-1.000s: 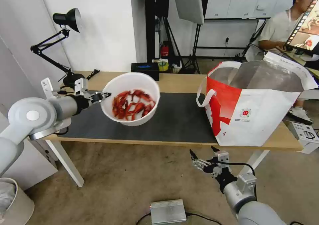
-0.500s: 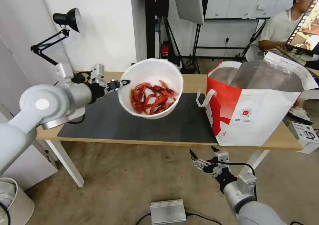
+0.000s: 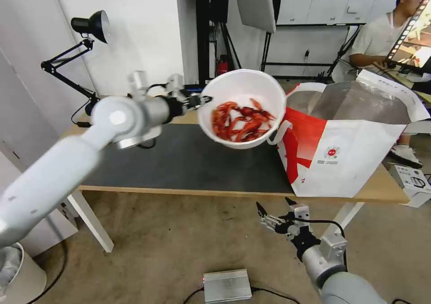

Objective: Pick up the trash from the table and place it into the takeout bag.

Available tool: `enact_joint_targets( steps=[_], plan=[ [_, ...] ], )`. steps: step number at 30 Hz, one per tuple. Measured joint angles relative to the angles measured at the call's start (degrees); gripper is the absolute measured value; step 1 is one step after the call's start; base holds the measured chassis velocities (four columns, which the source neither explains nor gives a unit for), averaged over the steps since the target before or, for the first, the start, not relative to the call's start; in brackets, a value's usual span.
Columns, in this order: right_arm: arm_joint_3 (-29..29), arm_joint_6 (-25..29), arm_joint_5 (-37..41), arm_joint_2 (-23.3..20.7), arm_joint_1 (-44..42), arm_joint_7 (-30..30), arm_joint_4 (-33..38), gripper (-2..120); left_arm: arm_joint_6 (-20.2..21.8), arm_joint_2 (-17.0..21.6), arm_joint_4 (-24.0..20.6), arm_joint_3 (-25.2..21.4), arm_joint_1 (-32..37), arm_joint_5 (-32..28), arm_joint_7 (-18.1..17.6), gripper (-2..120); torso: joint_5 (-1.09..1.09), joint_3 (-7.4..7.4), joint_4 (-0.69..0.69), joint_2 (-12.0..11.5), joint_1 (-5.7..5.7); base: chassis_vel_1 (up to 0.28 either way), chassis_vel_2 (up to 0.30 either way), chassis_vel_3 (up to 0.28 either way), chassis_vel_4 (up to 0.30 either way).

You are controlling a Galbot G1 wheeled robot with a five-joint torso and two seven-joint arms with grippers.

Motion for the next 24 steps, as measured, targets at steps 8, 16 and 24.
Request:
enact_joint_targets(
  steps=[8,16,24],
  plan=[
    [0.0,0.0,0.0,0.0,0.0,0.01,0.0,100,-0.01,-5.55,6.18,0.96,-5.58,1.27,-0.03,0,-0.01,0.0,0.03,0.0,0.0,0.0,0.0,0.0,0.0],
    [0.0,0.0,0.0,0.0,0.0,0.0,0.0,100,-0.05,-8.85,8.18,1.46,-8.45,1.24,-0.03,0,-0.01,-0.01,0.03,0.0,-0.01,0.0,0.0,0.0,0.0],
    [0.0,0.0,0.0,0.0,0.0,0.0,0.0,100,-1.06,-13.15,9.89,2.18,-9.05,1.54,-0.92,0,-0.01,-0.01,0.03,0.0,-0.01,0.0,0.0,0.0,0.0]
  ],
)
